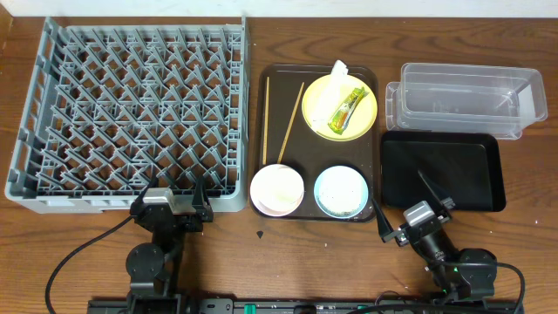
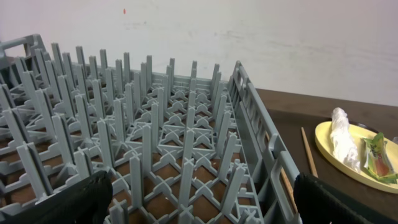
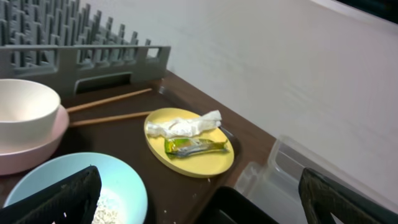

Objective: Sort waste into correct bins and load items into the dishwasher

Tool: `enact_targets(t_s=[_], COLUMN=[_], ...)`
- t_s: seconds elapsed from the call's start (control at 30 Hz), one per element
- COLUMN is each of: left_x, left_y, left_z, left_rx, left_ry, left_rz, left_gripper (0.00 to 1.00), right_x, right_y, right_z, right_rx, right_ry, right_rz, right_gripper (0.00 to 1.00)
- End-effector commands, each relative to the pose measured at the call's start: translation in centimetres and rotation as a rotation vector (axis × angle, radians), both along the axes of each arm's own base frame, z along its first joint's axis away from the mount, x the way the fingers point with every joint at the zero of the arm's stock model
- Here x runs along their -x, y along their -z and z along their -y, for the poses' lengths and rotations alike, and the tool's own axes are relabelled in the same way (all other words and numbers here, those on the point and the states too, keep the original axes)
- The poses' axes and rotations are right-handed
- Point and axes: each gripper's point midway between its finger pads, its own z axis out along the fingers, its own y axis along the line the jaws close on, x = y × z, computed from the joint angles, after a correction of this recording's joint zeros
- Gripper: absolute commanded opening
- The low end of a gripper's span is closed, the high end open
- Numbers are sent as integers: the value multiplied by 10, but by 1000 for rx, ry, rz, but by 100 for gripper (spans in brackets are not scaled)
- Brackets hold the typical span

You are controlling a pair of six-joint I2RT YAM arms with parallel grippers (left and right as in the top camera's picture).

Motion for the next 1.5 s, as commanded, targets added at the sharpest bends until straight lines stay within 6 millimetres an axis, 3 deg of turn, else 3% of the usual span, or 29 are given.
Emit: enact_targets(t_s=[0.0,0.2,0.33,0.47,0.57,0.73,0.83,1.0,1.13,1.3,1.47], left_x=[2,7,14,13,7,1,-3,-2,-1,-1,5], left_y=[10,-28,-56,-96,-120,-140,-148,-149,-148,-148,-140], left_z=[10,24,26,28,29,29,29,37,37,37,37], left_rx=[19,32,52,62,70,82,85,107,107,107,111], left_ry=[58,136,149,156,160,153,151,195,195,194,192], left_rz=[-32,38,-33,-165,-263,-438,-488,-498,-503,-506,-546], left_gripper=[93,94,94,94,94,94,94,94,94,94,94], right_x=[8,16,21,4,-12,-32,-41,-57,-93,-153,-172], right_y=[-3,-27,-65,-103,-120,-137,-126,-133,-127,-75,-76], right_z=[-13,-21,-28,-34,-44,-63,-69,-82,-84,-61,-81], right_rx=[-29,-200,-204,-212,-207,-198,-319,-401,-461,-356,-366], right_ry=[-89,-147,-199,-222,-278,-417,-435,-534,-421,6,-61], right_rz=[3,-56,-74,-163,-264,-399,-590,-636,-798,-1006,-1032], right_gripper=[99,99,99,99,99,99,99,99,99,99,99])
